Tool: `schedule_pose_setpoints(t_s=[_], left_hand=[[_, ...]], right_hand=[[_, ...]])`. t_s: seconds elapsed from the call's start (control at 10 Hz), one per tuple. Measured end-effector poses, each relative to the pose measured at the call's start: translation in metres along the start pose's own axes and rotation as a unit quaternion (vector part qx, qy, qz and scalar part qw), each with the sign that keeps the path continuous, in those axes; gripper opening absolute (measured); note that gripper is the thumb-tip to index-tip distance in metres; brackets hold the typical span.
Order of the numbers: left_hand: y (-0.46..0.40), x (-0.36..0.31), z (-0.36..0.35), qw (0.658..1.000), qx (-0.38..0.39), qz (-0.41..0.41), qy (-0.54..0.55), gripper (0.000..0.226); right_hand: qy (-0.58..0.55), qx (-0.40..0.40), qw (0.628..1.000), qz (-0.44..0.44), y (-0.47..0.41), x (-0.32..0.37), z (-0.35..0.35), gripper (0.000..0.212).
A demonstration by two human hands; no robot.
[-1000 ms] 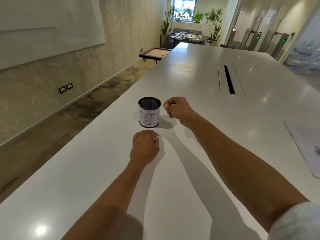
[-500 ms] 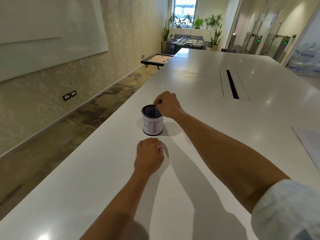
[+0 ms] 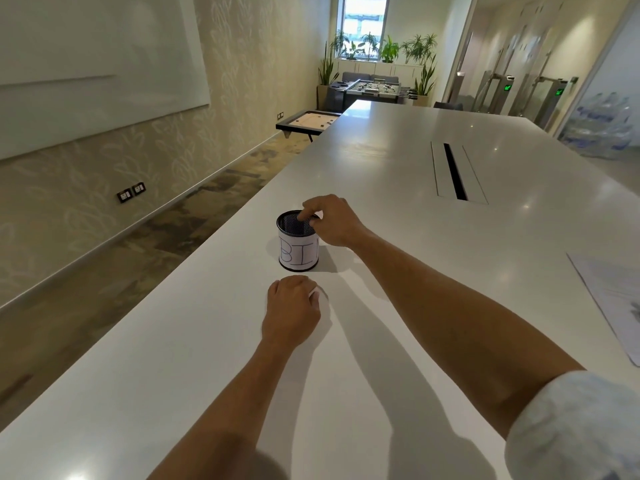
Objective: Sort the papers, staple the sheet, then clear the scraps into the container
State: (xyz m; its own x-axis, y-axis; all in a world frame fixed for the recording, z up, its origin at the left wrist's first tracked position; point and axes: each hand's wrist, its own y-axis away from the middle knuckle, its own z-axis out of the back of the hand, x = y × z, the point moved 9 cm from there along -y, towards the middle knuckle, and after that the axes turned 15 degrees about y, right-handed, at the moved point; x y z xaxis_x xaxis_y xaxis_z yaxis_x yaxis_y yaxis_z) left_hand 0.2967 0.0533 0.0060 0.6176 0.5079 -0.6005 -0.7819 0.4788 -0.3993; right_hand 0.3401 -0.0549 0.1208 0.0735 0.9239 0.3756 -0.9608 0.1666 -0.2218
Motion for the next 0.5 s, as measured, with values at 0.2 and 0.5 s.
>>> schedule_pose_setpoints(t_s=[0.2,0.5], left_hand=[[0.001,-0.001,0.000,1.000,-0.005,-0.002,0.005,0.010],[0.000,-0.009,0.005,0.999,-0.008,-0.032,0.011,0.017]], right_hand=[[0.012,-0.008,1.000,0.008,0.011,-0.002,0.002,0.032],[0.025,-0.078,0.996,-0.038,0.054,-0.040,0.028,0.036]])
